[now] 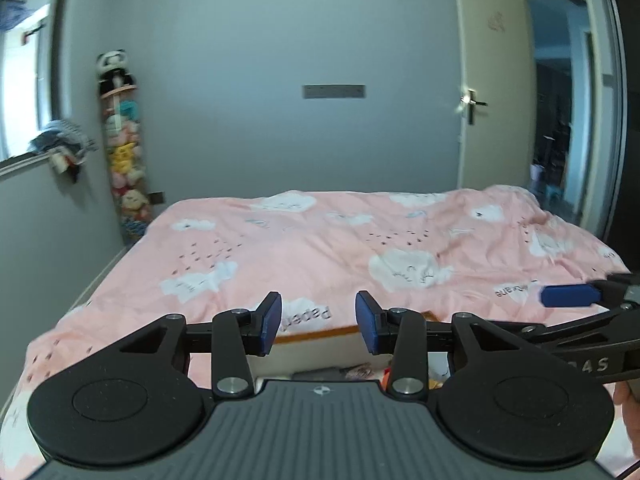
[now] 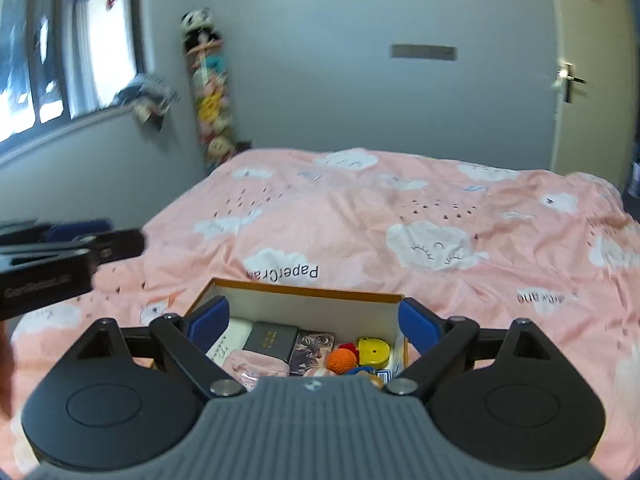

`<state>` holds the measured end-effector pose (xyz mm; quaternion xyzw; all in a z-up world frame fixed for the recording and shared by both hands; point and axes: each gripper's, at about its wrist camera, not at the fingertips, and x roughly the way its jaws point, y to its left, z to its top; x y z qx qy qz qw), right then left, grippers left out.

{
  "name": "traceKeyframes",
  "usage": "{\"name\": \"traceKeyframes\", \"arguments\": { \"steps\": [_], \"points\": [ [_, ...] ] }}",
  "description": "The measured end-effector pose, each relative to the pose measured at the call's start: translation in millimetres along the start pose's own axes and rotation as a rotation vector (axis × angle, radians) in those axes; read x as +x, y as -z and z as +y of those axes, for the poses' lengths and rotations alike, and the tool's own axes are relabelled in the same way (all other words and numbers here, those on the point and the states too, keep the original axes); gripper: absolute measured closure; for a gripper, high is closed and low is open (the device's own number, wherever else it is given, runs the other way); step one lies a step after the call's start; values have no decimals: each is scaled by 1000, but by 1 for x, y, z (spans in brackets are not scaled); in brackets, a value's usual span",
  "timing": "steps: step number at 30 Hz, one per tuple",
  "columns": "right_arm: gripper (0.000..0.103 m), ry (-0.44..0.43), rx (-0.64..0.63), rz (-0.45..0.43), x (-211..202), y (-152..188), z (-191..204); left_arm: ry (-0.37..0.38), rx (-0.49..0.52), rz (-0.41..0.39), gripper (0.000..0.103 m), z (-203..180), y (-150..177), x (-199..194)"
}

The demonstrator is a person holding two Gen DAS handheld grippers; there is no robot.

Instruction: Organize objects

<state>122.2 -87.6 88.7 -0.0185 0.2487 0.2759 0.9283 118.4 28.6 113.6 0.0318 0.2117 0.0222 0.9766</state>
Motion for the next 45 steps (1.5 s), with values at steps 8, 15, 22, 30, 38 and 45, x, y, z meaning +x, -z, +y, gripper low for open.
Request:
{"name": "traceKeyframes", "arguments": {
  "steps": [8, 15, 22, 30, 38, 45],
  "points": [
    [1, 34, 132, -89, -20, 56, 3, -168, -1, -101, 46, -7, 53, -20],
    [1, 46, 98, -20, 3, 79, 9, -151, -26, 42, 41, -6, 83, 10],
    [1, 71, 76, 40, 35, 102, 3, -113, -42, 187, 41, -5, 113, 35],
    [1, 82, 48, 68, 59, 117, 0, -150, -18, 185, 41, -10, 123, 47],
    [1, 77, 63, 94, 72, 120, -4, -146, -20, 179, 41, -10, 122, 52],
    [1, 75, 46, 107, 74, 122, 0, -148, -21, 187, 42, -7, 122, 55]
  ]
}}
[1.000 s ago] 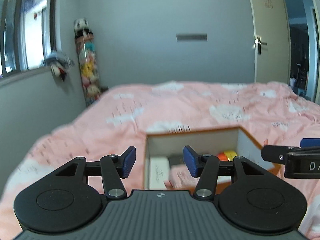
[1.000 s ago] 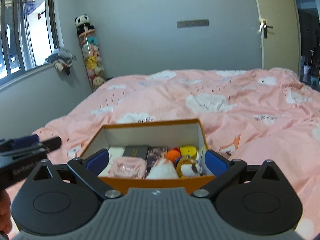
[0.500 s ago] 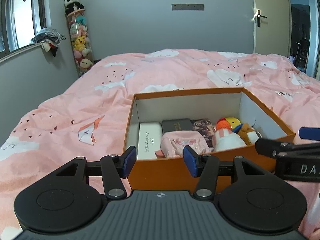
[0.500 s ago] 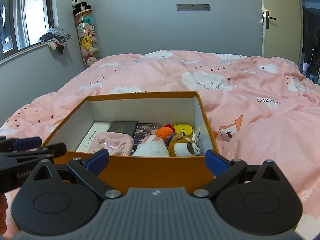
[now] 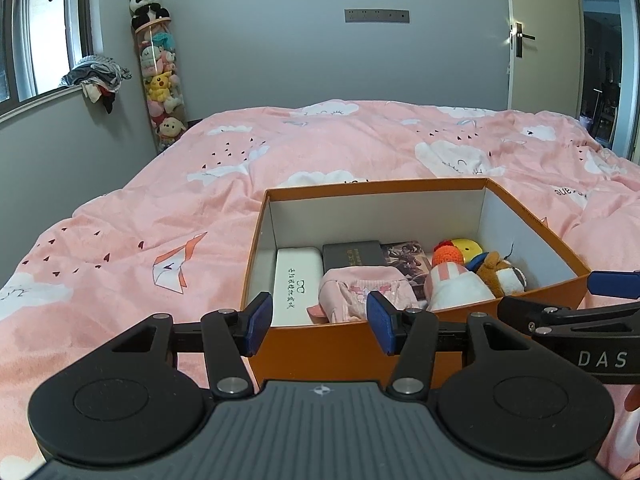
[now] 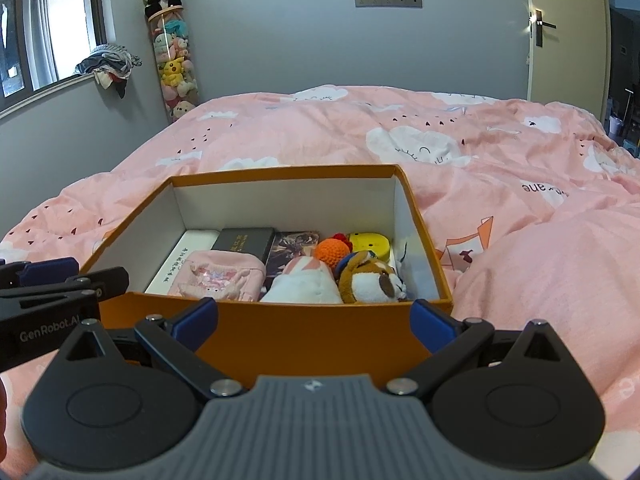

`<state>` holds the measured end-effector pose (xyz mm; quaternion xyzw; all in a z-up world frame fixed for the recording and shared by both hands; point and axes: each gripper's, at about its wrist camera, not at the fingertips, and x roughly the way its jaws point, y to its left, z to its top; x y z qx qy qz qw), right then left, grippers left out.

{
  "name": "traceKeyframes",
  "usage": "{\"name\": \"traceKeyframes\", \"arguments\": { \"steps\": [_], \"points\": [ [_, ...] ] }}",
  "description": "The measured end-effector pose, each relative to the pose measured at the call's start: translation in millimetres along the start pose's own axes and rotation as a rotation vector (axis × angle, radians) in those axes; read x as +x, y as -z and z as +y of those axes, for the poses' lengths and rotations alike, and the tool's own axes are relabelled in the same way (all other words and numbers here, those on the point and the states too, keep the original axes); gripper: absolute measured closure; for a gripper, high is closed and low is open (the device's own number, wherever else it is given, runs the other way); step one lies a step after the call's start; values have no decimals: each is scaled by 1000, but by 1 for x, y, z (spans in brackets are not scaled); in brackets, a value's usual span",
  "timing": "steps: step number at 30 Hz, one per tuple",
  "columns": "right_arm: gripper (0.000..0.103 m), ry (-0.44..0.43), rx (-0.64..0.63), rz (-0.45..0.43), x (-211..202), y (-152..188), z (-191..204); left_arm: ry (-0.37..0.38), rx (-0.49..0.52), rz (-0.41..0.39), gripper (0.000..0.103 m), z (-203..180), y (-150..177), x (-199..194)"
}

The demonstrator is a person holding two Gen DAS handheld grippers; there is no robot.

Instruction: Organize objects

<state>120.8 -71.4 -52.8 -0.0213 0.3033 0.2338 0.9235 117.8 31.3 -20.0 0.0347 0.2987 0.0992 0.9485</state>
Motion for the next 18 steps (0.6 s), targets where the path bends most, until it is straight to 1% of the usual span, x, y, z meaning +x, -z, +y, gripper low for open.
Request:
{"name": "traceKeyframes", "arguments": {
  "steps": [18],
  "points": [
    [1, -2, -23, -5, -2, -1, 3, 1, 8, -4, 41, -1, -1, -5]
  ]
}}
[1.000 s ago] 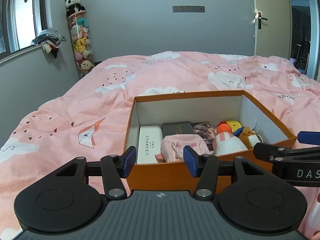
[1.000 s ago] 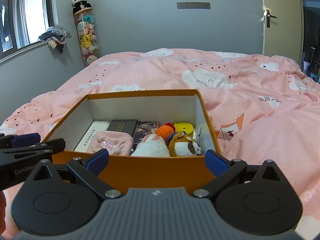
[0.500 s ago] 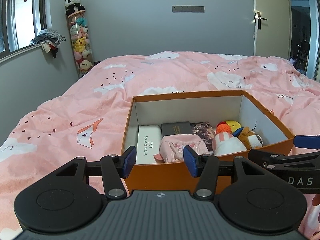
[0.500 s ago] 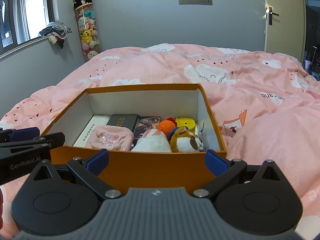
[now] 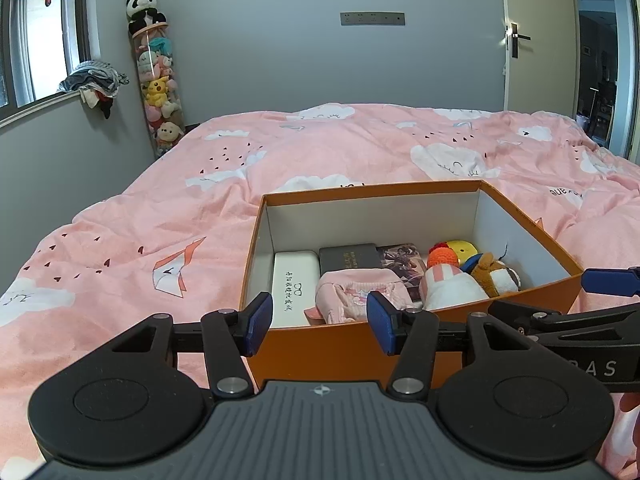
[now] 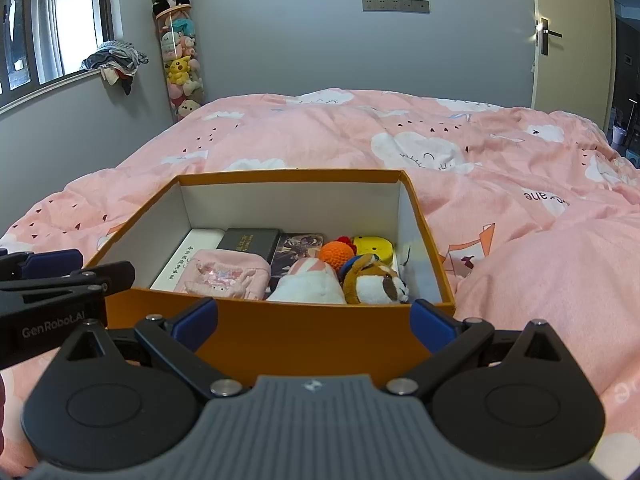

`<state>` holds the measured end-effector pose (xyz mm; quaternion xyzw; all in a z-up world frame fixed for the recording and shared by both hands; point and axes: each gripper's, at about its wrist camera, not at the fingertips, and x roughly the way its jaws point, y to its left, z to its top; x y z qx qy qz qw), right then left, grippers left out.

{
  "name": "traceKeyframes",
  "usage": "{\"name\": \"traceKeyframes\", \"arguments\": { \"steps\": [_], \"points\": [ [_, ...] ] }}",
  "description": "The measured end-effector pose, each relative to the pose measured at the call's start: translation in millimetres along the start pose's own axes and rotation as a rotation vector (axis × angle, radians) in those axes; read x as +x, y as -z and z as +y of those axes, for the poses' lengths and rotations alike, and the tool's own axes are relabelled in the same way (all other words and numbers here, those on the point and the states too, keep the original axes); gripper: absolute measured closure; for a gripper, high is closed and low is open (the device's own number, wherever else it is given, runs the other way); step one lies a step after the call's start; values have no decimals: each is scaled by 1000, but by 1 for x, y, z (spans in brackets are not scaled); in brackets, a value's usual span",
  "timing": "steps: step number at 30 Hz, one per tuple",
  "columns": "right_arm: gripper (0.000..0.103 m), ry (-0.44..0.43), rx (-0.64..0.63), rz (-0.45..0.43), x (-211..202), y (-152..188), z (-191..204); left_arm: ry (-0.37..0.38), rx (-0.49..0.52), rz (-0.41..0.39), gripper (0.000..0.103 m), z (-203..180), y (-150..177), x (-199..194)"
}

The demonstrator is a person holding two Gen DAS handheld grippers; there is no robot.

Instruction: Organize objects

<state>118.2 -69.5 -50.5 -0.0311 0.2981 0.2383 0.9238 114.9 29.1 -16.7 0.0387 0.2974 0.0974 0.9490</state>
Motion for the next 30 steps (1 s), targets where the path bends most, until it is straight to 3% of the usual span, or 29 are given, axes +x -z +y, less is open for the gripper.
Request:
{"name": "traceKeyframes", "arguments": {
  "steps": [30],
  "points": [
    [1, 9, -8, 14, 0, 2, 2, 8, 18, 14, 41, 0, 0, -1]
  ]
}}
